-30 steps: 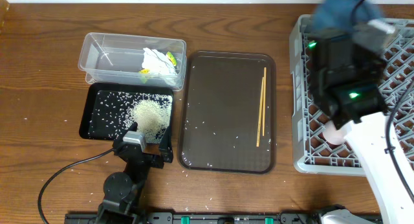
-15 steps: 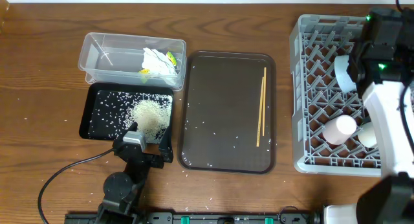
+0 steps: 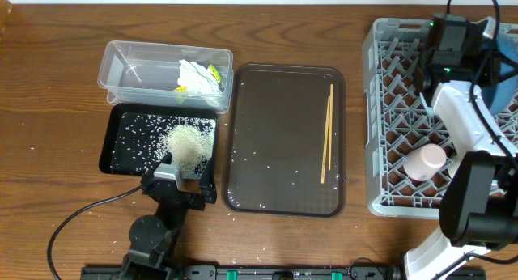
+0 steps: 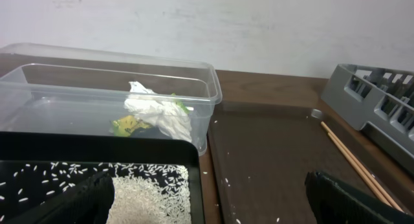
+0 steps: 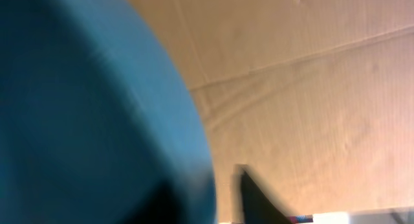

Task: Sort waste into correct bins and load items into the dishwasher rack
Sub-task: 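Lift the blue plate and stand it in the grey rack, then move the right gripper down to the chopsticks on the brown tray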

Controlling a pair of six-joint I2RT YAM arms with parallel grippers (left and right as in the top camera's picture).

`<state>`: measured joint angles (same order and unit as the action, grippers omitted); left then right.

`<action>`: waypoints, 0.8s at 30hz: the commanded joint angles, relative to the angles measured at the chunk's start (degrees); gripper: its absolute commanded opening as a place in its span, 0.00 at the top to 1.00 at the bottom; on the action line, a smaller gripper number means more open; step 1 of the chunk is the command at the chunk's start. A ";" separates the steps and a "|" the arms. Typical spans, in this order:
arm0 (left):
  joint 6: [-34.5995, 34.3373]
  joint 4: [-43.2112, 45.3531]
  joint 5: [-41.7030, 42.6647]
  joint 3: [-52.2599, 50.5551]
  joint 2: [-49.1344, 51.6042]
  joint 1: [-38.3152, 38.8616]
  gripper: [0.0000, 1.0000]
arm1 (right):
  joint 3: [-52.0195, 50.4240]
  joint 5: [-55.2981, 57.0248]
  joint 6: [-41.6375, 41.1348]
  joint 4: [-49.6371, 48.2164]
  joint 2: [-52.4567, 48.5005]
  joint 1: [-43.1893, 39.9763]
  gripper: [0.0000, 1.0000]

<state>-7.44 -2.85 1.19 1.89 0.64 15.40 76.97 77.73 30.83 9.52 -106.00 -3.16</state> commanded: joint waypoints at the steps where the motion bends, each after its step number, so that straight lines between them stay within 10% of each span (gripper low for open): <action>1: 0.57 -0.98 -0.28 -1.66 -0.26 -0.33 0.03 | 0.44 -3.39 0.94 0.11 0.17 2.93 0.39; 5: 0.57 -0.98 -0.28 -1.66 -0.26 -0.33 0.03 | 0.44 -5.79 -0.81 0.22 3.67 5.88 0.17; 13: 0.55 -0.98 -0.28 -1.66 -0.26 -0.33 0.03 | 0.44 -24.52 -9.70 13.44 16.55 13.09 0.04; 24: 0.55 -0.96 -0.28 -1.66 -0.26 -0.33 0.03 | 0.44 -72.30 -40.81 38.75 23.74 19.76 0.27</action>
<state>-7.44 -2.85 1.19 1.89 0.64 15.40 77.36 23.90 2.28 46.28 -81.76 15.18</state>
